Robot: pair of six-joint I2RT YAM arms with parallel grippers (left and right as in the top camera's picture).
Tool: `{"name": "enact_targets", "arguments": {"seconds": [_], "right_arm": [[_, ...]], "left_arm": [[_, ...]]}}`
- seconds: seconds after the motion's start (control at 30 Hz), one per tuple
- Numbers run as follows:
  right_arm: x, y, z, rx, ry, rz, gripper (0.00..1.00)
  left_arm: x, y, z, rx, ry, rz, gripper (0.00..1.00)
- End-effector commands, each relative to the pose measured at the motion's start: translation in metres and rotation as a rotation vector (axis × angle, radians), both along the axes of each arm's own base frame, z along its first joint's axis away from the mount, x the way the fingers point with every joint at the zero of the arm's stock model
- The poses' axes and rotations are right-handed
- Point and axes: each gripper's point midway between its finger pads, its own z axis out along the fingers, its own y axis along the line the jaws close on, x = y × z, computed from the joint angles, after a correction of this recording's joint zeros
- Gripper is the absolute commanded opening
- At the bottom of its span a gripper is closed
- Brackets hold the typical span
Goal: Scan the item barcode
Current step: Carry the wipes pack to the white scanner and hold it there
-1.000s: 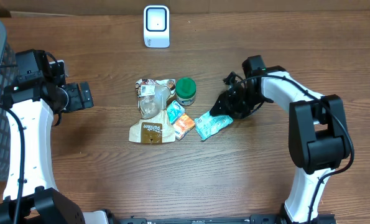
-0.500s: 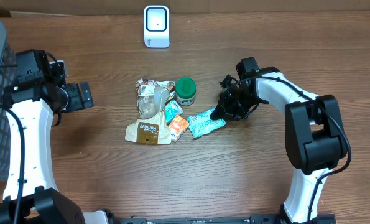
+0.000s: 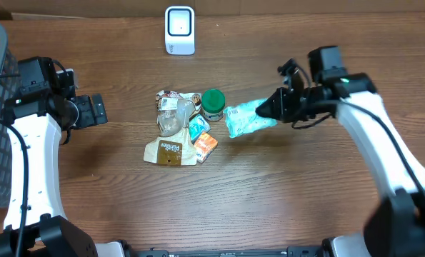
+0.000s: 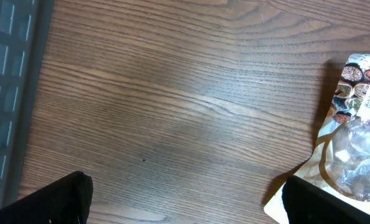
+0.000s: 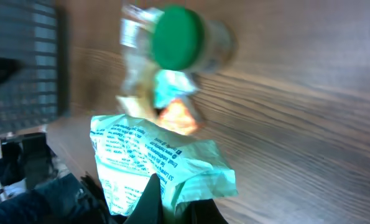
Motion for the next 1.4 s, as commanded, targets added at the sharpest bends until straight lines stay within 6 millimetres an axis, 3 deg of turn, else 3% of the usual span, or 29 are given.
{"name": "enact_targets", "arguments": {"seconds": [0.0,0.2,0.57,0.8,0.87,0.93,1.07,1.17,1.2,1.37], "right_arm": [[-0.009,0.003,0.042,0.049,-0.088,-0.008,0.04],[-0.024,0.001,0.087,0.083,-0.200,-0.037,0.04],[-0.025,0.002,0.101,0.095,-0.184,-0.074,0.04],[-0.001,0.014,0.132,-0.051,-0.211,-0.066,0.04],[0.011,0.024,0.146,-0.103,-0.245,-0.051,0.04],[0.036,0.033,0.165,-0.199,-0.321,-0.074,0.04],[0.092,0.035,0.173,-0.399,-0.519,-0.183,0.04],[0.144,0.048,0.166,-0.551,-0.711,-0.225,0.04],[0.153,0.052,0.163,-0.576,-0.745,-0.211,0.04],[0.209,0.095,0.127,-0.772,-1.021,0.094,0.04]], "left_arm": [[0.002,0.000,0.002,-0.011,-0.010,0.014,1.00],[0.002,0.000,0.002,-0.011,-0.010,0.014,1.00],[0.002,0.000,0.002,-0.011,-0.010,0.014,0.99],[0.002,0.000,0.002,-0.011,-0.010,0.014,1.00],[0.002,0.000,0.002,-0.011,-0.010,0.014,1.00],[0.002,0.000,0.002,-0.011,-0.010,0.014,0.99],[0.002,0.000,0.002,-0.011,-0.010,0.014,1.00],[0.002,0.000,0.002,-0.011,-0.010,0.014,1.00],[0.002,0.000,0.002,-0.011,-0.010,0.014,0.99],[0.002,0.000,0.002,-0.011,-0.010,0.014,1.00]]}}
